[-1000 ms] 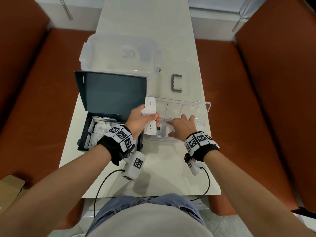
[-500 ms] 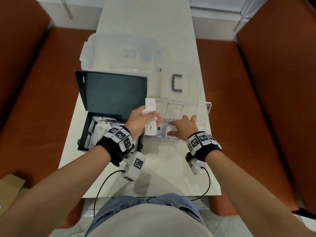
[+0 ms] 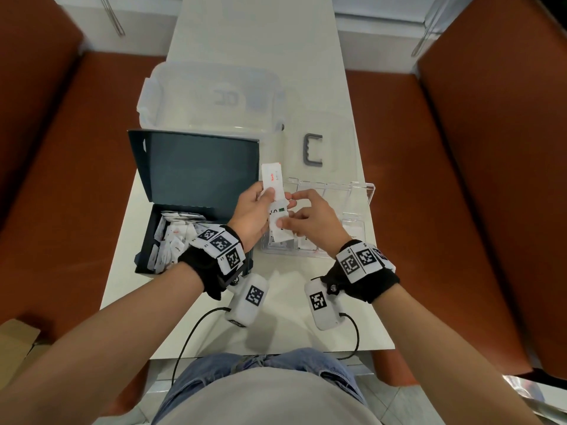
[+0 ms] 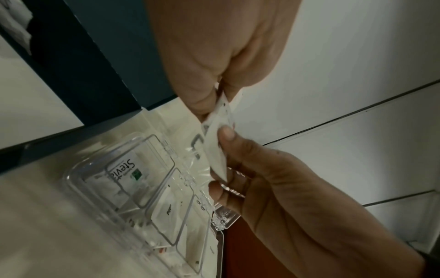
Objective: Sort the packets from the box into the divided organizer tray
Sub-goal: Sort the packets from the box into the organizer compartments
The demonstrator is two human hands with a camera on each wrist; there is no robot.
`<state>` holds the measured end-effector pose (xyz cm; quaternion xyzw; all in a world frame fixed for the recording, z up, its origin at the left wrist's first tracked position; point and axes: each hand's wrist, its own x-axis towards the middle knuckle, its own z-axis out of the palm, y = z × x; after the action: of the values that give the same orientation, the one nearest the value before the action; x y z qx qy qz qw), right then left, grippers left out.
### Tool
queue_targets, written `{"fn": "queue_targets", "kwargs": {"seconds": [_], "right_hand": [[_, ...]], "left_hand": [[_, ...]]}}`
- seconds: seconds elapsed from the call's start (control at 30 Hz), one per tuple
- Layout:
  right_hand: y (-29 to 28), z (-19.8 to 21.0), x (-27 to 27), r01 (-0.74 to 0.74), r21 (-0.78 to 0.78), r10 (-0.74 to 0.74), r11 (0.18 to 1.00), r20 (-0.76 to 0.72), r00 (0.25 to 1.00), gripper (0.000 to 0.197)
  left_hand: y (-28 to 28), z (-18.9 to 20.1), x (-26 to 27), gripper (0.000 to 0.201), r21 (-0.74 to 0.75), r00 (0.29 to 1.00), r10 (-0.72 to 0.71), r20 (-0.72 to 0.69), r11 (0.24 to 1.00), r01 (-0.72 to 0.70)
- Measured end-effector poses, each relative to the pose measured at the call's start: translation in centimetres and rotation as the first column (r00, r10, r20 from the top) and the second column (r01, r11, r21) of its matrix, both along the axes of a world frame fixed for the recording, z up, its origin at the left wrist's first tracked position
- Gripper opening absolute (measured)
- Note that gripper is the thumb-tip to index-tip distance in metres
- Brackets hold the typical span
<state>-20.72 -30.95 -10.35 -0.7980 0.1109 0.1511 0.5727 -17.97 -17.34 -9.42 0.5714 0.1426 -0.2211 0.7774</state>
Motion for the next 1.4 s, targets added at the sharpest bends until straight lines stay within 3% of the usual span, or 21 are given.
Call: {"fn": "queue_targets", "kwargs": {"seconds": [0.23,0.47,0.57,0.8,0.9,1.03,1.2,1.4], "right_hand": [[-2.5,1.0,-0.1,0.004,0.063,0.000,0.998,-0.063,0.998,0.028],[-2.7,1.3,0.1,0.112,0.052,-0.109,0.992,-0.056,0.992,0.025],[-2.5,1.2,0.1,0.126,0.039,-0.124,0.991,-0.036,0.992,0.023],[-4.3,0.2,0.9,0.158,-0.190,-0.142,0.969,0.095,0.985,0.012],[-5.2,-0.8,1.3,0.102,-0.289,-0.096,0.952,0.034,0.995,0.015],[-4.5,-2.5,1.1,-0.104,-0.475,0.091,0.874,-0.050,0.995,0.016],[-3.5,-4.0,1.1,-0.184,-0.560,0.160,0.808,-0.092,0.983,0.018],[-2.6,-4.7,0.6,-0.297,-0.751,0.316,0.589,-0.124,0.941,0.032]], "left_hand": [[0.5,-0.5,-0.1,0.028,0.012,1.000,-0.003,0.004,1.000,0.003],[0.6,-1.0,-0.8,0.018,-0.034,0.987,-0.150,-0.053,0.988,0.149],[0.5,-1.2,-1.0,0.019,0.000,0.985,-0.172,-0.004,0.985,0.172],[0.9,-1.3,-0.6,0.029,0.049,0.997,-0.081,0.015,0.996,0.080],[1.6,-1.4,-0.4,0.030,0.068,0.998,-0.057,0.014,0.996,0.056],[1.9,-1.6,-0.6,0.028,0.074,0.999,-0.047,0.010,0.996,0.047],[2.0,-1.9,-0.8,0.029,0.071,0.999,-0.045,0.000,0.996,0.045],[2.3,-2.0,-0.6,0.029,0.073,0.999,-0.037,-0.001,0.997,0.037]]}}
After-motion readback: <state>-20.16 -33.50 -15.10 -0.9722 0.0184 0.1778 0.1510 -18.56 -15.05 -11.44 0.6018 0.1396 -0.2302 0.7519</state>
